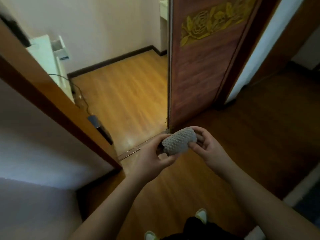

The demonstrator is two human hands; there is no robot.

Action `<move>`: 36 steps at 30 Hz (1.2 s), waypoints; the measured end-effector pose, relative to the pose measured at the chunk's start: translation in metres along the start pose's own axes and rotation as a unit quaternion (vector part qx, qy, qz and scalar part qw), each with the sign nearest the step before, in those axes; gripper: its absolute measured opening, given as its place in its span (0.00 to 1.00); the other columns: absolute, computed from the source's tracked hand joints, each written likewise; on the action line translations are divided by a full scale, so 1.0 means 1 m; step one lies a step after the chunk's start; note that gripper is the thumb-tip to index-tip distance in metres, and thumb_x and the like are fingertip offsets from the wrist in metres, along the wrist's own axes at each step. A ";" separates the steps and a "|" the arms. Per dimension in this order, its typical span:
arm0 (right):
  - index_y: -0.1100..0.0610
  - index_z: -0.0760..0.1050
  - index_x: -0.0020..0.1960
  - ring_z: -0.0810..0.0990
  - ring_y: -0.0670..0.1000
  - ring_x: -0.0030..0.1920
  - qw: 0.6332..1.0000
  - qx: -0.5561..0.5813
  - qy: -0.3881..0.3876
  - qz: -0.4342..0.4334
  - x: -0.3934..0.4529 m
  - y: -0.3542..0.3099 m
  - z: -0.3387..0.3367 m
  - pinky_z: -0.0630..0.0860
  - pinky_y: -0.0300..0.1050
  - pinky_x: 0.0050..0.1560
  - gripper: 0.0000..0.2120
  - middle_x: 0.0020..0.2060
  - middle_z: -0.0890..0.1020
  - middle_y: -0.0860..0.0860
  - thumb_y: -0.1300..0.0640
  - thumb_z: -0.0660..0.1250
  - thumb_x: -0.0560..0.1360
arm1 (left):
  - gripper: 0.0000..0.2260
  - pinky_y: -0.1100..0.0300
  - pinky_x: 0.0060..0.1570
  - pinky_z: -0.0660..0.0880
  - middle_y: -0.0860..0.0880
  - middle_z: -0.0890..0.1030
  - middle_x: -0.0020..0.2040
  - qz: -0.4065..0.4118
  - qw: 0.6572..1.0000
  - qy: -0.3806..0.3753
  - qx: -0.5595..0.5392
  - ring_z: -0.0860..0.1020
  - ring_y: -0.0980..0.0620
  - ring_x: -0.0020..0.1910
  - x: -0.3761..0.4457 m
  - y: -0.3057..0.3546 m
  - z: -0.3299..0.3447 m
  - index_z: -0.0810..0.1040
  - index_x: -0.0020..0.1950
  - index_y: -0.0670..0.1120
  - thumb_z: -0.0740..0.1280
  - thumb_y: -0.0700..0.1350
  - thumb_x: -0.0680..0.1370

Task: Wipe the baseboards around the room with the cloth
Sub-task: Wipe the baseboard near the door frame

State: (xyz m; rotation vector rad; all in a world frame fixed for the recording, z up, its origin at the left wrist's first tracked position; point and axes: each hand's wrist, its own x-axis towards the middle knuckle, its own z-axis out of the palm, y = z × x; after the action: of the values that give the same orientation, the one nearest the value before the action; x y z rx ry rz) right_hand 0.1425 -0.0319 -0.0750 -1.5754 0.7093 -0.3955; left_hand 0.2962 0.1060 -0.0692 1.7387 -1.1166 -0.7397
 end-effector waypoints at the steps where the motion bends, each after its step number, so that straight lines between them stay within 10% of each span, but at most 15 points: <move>1: 0.43 0.70 0.64 0.79 0.40 0.58 0.999 -0.024 0.039 0.005 0.000 0.003 -0.018 0.78 0.39 0.56 0.21 0.57 0.81 0.43 0.50 0.70 0.73 | 0.23 0.61 0.55 0.80 0.60 0.79 0.57 0.014 1.000 0.015 0.022 0.79 0.63 0.56 0.014 0.008 0.016 0.73 0.62 0.60 0.77 0.46 0.72; 5: 0.43 0.73 0.60 0.81 0.39 0.49 0.969 -0.076 0.235 0.010 0.000 0.010 -0.079 0.80 0.38 0.46 0.13 0.51 0.81 0.42 0.49 0.68 0.77 | 0.24 0.68 0.50 0.77 0.57 0.77 0.55 0.108 0.981 0.101 0.125 0.78 0.60 0.53 0.065 0.033 0.071 0.76 0.63 0.51 0.79 0.45 0.70; 9: 0.43 0.72 0.61 0.80 0.37 0.50 0.978 0.023 0.206 0.026 0.005 0.011 -0.111 0.79 0.35 0.45 0.09 0.53 0.80 0.41 0.48 0.60 0.81 | 0.27 0.65 0.48 0.78 0.51 0.75 0.57 0.174 0.963 0.113 0.174 0.77 0.55 0.54 0.103 0.048 0.118 0.75 0.64 0.46 0.80 0.42 0.68; 15: 0.37 0.69 0.66 0.76 0.47 0.63 0.957 0.189 0.211 0.067 0.022 0.026 -0.158 0.77 0.48 0.61 0.26 0.62 0.76 0.42 0.33 0.62 0.70 | 0.28 0.55 0.63 0.76 0.55 0.67 0.70 0.222 0.939 -0.078 0.250 0.70 0.57 0.68 0.148 0.054 0.155 0.68 0.74 0.53 0.73 0.48 0.76; 18: 0.42 0.67 0.71 0.75 0.45 0.64 0.961 0.146 0.228 0.057 0.040 0.033 -0.179 0.74 0.51 0.67 0.37 0.64 0.77 0.42 0.27 0.64 0.67 | 0.23 0.66 0.69 0.66 0.61 0.65 0.74 0.221 0.936 -0.144 0.233 0.64 0.64 0.72 0.170 0.057 0.161 0.67 0.75 0.56 0.66 0.49 0.81; 26: 0.44 0.65 0.69 0.78 0.42 0.56 0.964 0.026 0.256 0.067 0.103 0.026 -0.221 0.80 0.39 0.52 0.27 0.57 0.76 0.41 0.41 0.67 0.72 | 0.09 0.70 0.50 0.73 0.59 0.79 0.54 0.080 0.995 -0.043 0.030 0.78 0.63 0.54 0.265 0.063 0.147 0.77 0.58 0.55 0.65 0.54 0.80; 31: 0.46 0.69 0.62 0.80 0.38 0.50 0.963 -0.029 0.264 0.051 0.137 0.014 -0.243 0.79 0.34 0.42 0.20 0.53 0.78 0.42 0.50 0.72 0.73 | 0.29 0.66 0.61 0.73 0.61 0.71 0.69 0.045 0.975 -0.216 -0.033 0.72 0.64 0.66 0.337 0.066 0.146 0.66 0.74 0.59 0.65 0.66 0.75; 36: 0.45 0.72 0.59 0.80 0.40 0.50 0.950 -0.002 0.309 0.042 0.144 0.022 -0.266 0.79 0.37 0.42 0.18 0.52 0.79 0.44 0.53 0.73 0.73 | 0.21 0.75 0.53 0.70 0.63 0.77 0.62 0.071 0.948 -0.306 0.041 0.74 0.69 0.60 0.392 0.082 0.172 0.72 0.67 0.60 0.68 0.61 0.75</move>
State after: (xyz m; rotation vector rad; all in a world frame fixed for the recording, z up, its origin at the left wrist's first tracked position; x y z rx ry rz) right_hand 0.0782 -0.3277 -0.0811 -1.4184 1.2497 -0.8407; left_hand 0.2828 -0.3293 -0.0675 1.5053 -1.6878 -1.2008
